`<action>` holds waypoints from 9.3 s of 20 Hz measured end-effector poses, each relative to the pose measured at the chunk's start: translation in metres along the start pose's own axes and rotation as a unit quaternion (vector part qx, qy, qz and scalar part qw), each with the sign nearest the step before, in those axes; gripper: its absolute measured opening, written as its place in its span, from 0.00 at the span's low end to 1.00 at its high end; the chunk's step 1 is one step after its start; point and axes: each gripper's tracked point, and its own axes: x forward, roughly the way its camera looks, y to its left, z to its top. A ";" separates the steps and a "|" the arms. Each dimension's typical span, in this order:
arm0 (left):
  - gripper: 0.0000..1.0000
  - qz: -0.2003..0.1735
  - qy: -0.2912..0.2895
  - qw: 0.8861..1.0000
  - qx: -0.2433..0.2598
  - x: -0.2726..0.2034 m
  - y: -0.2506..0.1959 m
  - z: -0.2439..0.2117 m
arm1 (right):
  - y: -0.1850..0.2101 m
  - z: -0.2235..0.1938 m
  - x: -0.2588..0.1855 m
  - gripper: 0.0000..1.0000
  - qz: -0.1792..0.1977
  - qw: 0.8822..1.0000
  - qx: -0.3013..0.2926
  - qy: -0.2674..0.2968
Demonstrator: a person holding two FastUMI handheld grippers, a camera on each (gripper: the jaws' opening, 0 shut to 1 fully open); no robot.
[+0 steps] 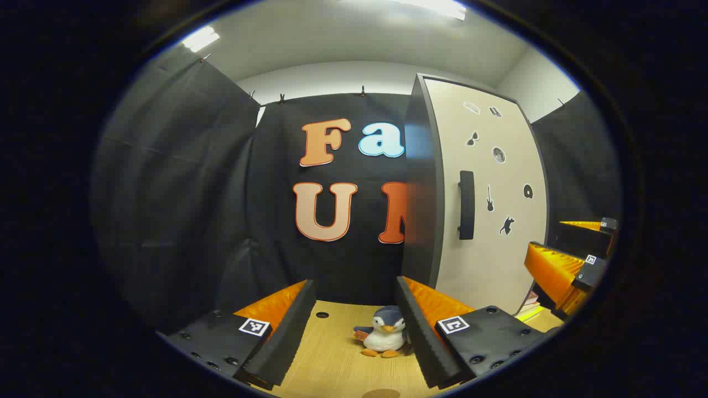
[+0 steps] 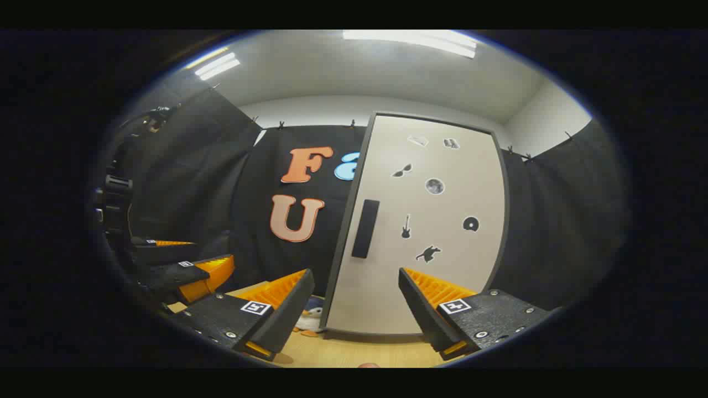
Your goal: Open the cabinet door with the right hand, grasp the bottle in the cabinet with the left hand and place it on the coaster, then close the cabinet door with the right hand.
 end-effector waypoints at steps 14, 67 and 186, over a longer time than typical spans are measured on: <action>0.95 -0.051 -0.004 0.999 -0.003 0.009 0.004 0.005 | 0.002 -0.022 0.024 0.95 -0.047 0.998 0.043 0.026; 0.97 -0.064 0.052 0.997 0.000 0.021 0.019 -0.028 | -0.034 0.013 0.163 0.18 -0.089 0.990 0.109 0.003; 0.82 -0.292 -0.013 0.956 0.007 0.166 -0.316 -0.014 | -0.094 -0.049 0.117 0.92 -0.155 0.981 0.068 0.098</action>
